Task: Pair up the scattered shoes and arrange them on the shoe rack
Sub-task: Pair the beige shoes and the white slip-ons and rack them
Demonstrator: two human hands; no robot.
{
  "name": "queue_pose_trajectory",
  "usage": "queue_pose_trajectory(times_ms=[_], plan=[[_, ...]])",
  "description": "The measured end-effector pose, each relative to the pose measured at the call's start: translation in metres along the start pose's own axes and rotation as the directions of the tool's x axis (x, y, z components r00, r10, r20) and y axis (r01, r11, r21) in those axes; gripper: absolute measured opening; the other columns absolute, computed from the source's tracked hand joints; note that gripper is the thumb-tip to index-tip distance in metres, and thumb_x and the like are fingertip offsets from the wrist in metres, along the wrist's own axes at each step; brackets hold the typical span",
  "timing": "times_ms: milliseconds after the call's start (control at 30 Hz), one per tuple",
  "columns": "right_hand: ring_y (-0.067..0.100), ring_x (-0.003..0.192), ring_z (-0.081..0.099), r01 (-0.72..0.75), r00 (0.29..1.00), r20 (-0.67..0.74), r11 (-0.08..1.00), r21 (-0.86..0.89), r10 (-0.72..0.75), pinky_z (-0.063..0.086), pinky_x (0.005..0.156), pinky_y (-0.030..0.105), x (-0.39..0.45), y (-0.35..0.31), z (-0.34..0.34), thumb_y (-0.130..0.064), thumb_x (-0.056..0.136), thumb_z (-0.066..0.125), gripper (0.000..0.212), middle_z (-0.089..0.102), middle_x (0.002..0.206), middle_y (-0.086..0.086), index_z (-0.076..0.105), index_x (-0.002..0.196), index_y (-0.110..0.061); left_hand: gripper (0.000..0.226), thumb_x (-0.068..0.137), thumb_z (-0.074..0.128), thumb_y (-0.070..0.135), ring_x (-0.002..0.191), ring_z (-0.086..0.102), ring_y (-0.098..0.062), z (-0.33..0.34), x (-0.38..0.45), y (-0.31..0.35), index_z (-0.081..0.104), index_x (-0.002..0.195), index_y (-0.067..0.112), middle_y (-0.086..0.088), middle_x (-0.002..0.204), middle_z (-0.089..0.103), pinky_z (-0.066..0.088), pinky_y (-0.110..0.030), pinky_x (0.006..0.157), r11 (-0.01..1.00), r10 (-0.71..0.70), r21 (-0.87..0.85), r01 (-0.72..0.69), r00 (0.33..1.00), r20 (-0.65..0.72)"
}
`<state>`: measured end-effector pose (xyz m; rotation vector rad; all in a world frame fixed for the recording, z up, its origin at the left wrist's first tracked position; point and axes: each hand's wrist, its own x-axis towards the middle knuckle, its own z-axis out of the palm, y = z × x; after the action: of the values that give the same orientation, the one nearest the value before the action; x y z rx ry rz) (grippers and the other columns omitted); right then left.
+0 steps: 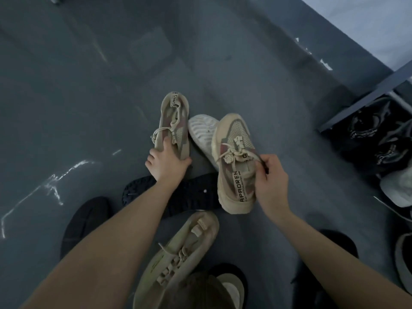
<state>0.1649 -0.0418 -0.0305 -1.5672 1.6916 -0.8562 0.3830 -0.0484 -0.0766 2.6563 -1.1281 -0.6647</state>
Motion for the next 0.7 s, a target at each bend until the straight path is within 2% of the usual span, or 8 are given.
queue_pose_trajectory(times_ms=[100, 167, 267, 333, 467, 600, 667, 700], plan=[[-0.001, 0.065, 0.053, -0.050, 0.999, -0.014, 0.998, -0.048, 0.049, 0.042, 0.057, 0.016, -0.003, 0.005, -0.005, -0.015, 0.095, 0.047, 0.008, 0.056, 0.073, -0.016, 0.054, 0.093, -0.011, 0.084, 0.069, 0.068, 0.049, 0.113, 0.045, -0.040, -0.005, -0.007, 0.003, 0.028, 0.140, 0.027, -0.023, 0.126, 0.046, 0.035, -0.047, 0.097, 0.995, 0.038, -0.088, -0.044, 0.997, -0.066], [-0.001, 0.069, 0.054, -0.085, 0.996, -0.025, 0.995, -0.061, 0.083, 0.043, 0.061, 0.020, -0.004, 0.005, -0.008, -0.017, 0.096, 0.046, 0.009, 0.056, 0.076, -0.016, 0.054, 0.095, -0.011, 0.087, 0.067, 0.069, 0.050, 0.113, 0.048, -0.036, -0.015, -0.011, 0.007, 0.029, 0.140, 0.026, -0.016, 0.127, 0.050, 0.043, -0.047, 0.094, 0.965, 0.004, -0.260, -0.025, 0.997, -0.081], [0.007, 0.072, 0.056, -0.102, 0.992, -0.073, 0.994, -0.043, 0.099, 0.049, 0.067, 0.033, -0.007, 0.003, -0.017, -0.017, 0.096, 0.046, 0.010, 0.058, 0.078, -0.011, 0.055, 0.096, -0.012, 0.078, 0.065, 0.072, 0.048, 0.102, 0.057, -0.023, -0.035, -0.026, 0.017, 0.037, 0.131, 0.025, 0.002, 0.111, 0.057, 0.050, -0.039, 0.083, 0.824, -0.059, -0.566, 0.020, 0.997, -0.052], [0.011, 0.073, 0.057, -0.103, 0.988, -0.115, 0.995, -0.015, 0.100, 0.050, 0.068, 0.037, -0.010, 0.003, -0.026, -0.016, 0.096, 0.047, 0.009, 0.059, 0.078, -0.009, 0.055, 0.094, -0.013, 0.069, 0.066, 0.075, 0.044, 0.089, 0.057, -0.014, -0.043, -0.046, 0.026, 0.039, 0.123, 0.028, 0.010, 0.097, 0.052, 0.047, -0.029, 0.072, 0.745, -0.015, -0.667, -0.005, 1.000, -0.024], [0.011, 0.073, 0.060, -0.141, 0.977, -0.159, 0.990, 0.025, 0.143, 0.052, 0.067, 0.037, -0.030, 0.014, -0.060, -0.017, 0.095, 0.049, 0.009, 0.064, 0.079, -0.006, 0.058, 0.093, -0.018, 0.066, 0.065, 0.079, 0.041, 0.088, 0.055, -0.001, -0.040, -0.082, 0.047, 0.042, 0.119, 0.032, 0.015, 0.098, 0.052, 0.045, -0.017, 0.070, 0.683, 0.187, -0.723, -0.106, 0.982, 0.033], [0.005, 0.078, 0.063, -0.182, 0.966, -0.194, 0.982, -0.049, 0.169, 0.051, 0.068, 0.025, -0.061, 0.045, -0.115, -0.017, 0.094, 0.051, 0.011, 0.066, 0.083, -0.010, 0.062, 0.098, -0.018, 0.063, 0.061, 0.082, 0.041, 0.097, 0.061, -0.011, -0.026, -0.107, 0.081, 0.048, 0.113, 0.030, 0.004, 0.107, 0.060, 0.053, -0.035, 0.086, 0.644, 0.356, -0.756, -0.120, 0.921, 0.157], [0.003, 0.083, 0.062, -0.214, 0.970, -0.143, 0.971, -0.103, 0.198, 0.048, 0.071, 0.015, -0.079, 0.064, -0.138, -0.019, 0.094, 0.052, 0.014, 0.065, 0.086, -0.016, 0.063, 0.102, -0.018, 0.058, 0.064, 0.083, 0.036, 0.096, 0.060, -0.008, -0.017, -0.123, 0.099, 0.050, 0.111, 0.027, 0.004, 0.108, 0.060, 0.054, -0.034, 0.085, 0.648, 0.440, -0.748, -0.142, 0.871, 0.217], [0.004, 0.086, 0.062, -0.226, 0.971, -0.110, 0.966, -0.123, 0.213, 0.049, 0.074, 0.016, -0.088, 0.073, -0.148, -0.020, 0.093, 0.052, 0.015, 0.064, 0.088, -0.019, 0.063, 0.104, -0.020, 0.058, 0.065, 0.083, 0.033, 0.096, 0.060, -0.007, -0.011, -0.132, 0.108, 0.051, 0.113, 0.026, 0.005, 0.107, 0.060, 0.053, -0.028, 0.082, 0.651, 0.484, -0.741, -0.168, 0.843, 0.234]])
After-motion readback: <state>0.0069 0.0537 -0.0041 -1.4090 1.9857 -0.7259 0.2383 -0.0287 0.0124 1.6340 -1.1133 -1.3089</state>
